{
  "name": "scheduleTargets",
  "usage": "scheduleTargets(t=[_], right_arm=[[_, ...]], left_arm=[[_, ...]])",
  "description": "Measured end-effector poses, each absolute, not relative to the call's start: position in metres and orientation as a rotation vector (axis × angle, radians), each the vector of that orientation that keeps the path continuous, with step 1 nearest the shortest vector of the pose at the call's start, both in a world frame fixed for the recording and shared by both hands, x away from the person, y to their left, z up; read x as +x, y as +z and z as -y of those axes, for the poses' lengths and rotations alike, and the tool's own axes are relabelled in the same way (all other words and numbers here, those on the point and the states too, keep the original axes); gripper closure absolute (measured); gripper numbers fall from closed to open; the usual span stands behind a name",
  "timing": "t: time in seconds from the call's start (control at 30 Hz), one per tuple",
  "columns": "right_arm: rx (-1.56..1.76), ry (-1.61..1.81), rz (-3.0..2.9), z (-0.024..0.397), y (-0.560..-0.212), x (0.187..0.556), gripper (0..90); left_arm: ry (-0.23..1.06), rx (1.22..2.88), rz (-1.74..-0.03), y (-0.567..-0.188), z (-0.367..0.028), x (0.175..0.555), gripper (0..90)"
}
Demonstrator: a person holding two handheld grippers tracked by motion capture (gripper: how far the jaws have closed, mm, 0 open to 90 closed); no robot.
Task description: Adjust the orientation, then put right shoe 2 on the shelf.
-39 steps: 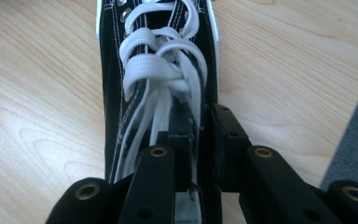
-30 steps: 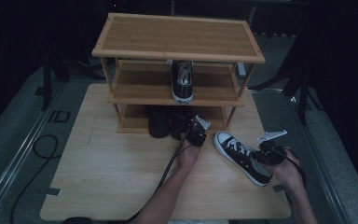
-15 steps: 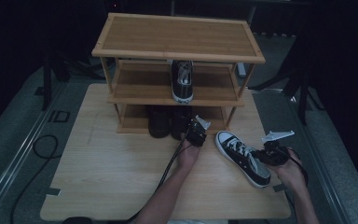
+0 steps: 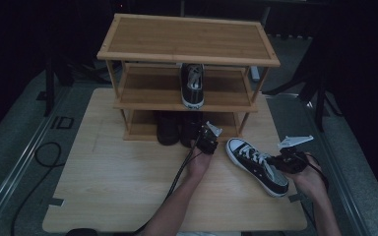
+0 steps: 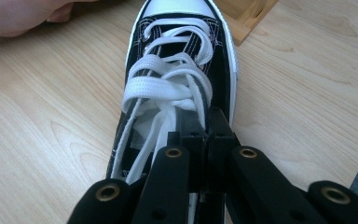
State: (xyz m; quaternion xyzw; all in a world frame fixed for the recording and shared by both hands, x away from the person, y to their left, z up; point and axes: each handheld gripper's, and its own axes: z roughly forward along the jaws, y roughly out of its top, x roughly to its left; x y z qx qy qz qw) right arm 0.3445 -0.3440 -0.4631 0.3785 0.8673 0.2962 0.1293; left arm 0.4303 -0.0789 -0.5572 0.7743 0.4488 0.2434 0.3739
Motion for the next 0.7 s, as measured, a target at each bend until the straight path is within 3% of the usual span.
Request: scheduleTargets(t=[0.7], right_arm=[[1.009,0.906,-2.507,0.348,-0.429,0.338,88.9]], left_arm=[[0.61,1.979,-1.153,-0.557,0.077,0.431,87.9]])
